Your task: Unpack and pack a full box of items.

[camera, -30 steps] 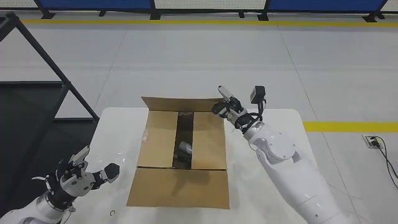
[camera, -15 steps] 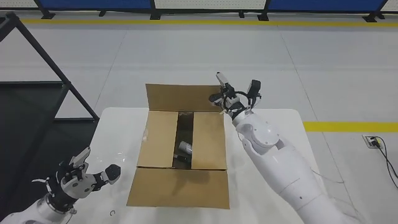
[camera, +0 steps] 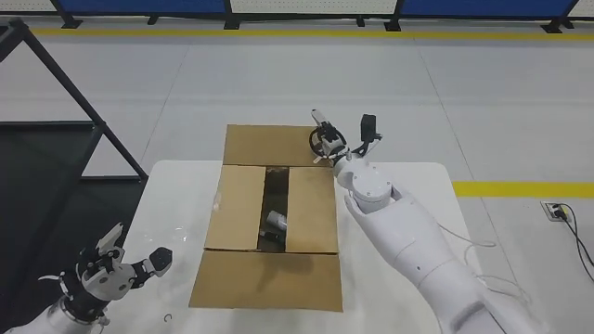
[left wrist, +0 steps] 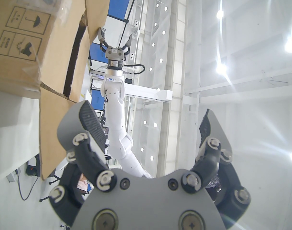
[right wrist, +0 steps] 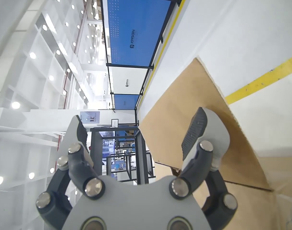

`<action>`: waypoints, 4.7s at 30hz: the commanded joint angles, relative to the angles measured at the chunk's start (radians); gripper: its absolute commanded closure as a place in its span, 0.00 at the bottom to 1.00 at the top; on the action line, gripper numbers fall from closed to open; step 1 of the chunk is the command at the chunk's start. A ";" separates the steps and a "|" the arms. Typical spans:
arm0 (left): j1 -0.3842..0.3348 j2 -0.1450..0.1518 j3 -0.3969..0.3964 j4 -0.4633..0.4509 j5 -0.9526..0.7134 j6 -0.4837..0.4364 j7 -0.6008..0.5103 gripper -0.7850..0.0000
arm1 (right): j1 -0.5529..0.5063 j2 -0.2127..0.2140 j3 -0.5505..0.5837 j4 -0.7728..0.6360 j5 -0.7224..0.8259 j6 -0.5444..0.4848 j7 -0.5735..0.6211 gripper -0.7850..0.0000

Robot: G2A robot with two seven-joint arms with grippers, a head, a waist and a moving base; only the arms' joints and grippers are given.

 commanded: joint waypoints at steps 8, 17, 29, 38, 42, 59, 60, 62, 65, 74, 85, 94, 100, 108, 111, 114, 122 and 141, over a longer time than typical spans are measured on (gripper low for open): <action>0.000 0.000 0.000 0.000 0.000 0.000 0.000 0.00 | 0.037 -0.049 -0.019 0.111 -0.034 0.053 0.101 0.00; 0.000 0.000 0.000 0.000 0.000 0.000 0.000 0.00 | 0.050 -0.067 -0.002 0.177 -0.056 0.054 0.167 0.00; 0.000 0.000 0.000 0.000 0.000 0.000 0.000 0.00 | 0.039 -0.056 0.080 0.168 -0.005 -0.092 0.286 0.00; -0.014 -0.001 0.021 0.013 0.148 -0.071 0.125 0.00 | -0.011 -0.015 0.152 0.072 0.027 -0.196 0.601 0.00; -0.044 -0.002 0.051 0.043 0.185 -0.078 0.145 0.00 | -0.041 0.011 0.171 0.011 -0.009 -0.195 0.725 0.00; -0.092 -0.003 0.107 0.073 0.319 -0.140 0.195 0.00 | -0.112 0.051 0.193 -0.126 -0.154 -0.073 0.639 0.00; -0.085 -0.003 0.112 0.061 0.349 -0.155 0.213 0.00 | -0.123 0.052 0.190 -0.149 -0.162 -0.067 0.657 0.00; -0.075 -0.005 0.127 0.043 0.376 -0.164 0.237 0.00 | -0.135 0.059 0.195 -0.184 -0.171 -0.064 0.722 0.00; -0.068 -0.007 0.141 0.030 0.387 -0.162 0.252 0.00 | -0.145 0.070 0.194 -0.224 -0.212 -0.043 0.791 0.00; -0.070 -0.012 0.181 0.022 0.463 -0.191 0.303 0.00 | -0.172 0.085 0.191 -0.305 -0.279 -0.041 0.900 0.00; -0.064 -0.018 0.222 0.003 0.510 -0.219 0.315 0.00 | -0.202 0.089 0.176 -0.353 -0.337 -0.001 0.879 0.00; -0.043 -0.018 0.222 -0.020 0.518 -0.230 0.295 0.00 | -0.198 0.085 0.130 -0.390 -0.432 0.082 0.907 0.00; -0.022 -0.018 0.169 -0.029 0.444 -0.240 0.295 0.00 | -0.181 0.065 0.101 -0.359 -0.419 0.078 0.913 0.00; 0.003 -0.016 0.082 -0.009 0.347 -0.238 0.297 0.00 | -0.154 0.029 0.095 -0.279 -0.303 -0.027 0.918 0.00; 0.010 -0.016 0.060 -0.002 0.331 -0.242 0.296 0.00 | -0.144 0.021 0.106 -0.248 -0.253 -0.072 0.936 0.00; 0.016 -0.016 0.044 0.001 0.320 -0.242 0.292 0.00 | -0.135 0.014 0.119 -0.224 -0.210 -0.108 0.952 0.00; 0.025 -0.017 0.018 0.003 0.301 -0.245 0.292 0.00 | -0.118 -0.005 0.129 -0.196 -0.140 -0.171 0.987 0.00; 0.111 -0.028 -0.135 0.009 -0.011 -0.232 0.225 0.00 | -0.025 -0.177 -0.054 -0.141 -0.104 -0.265 0.784 0.00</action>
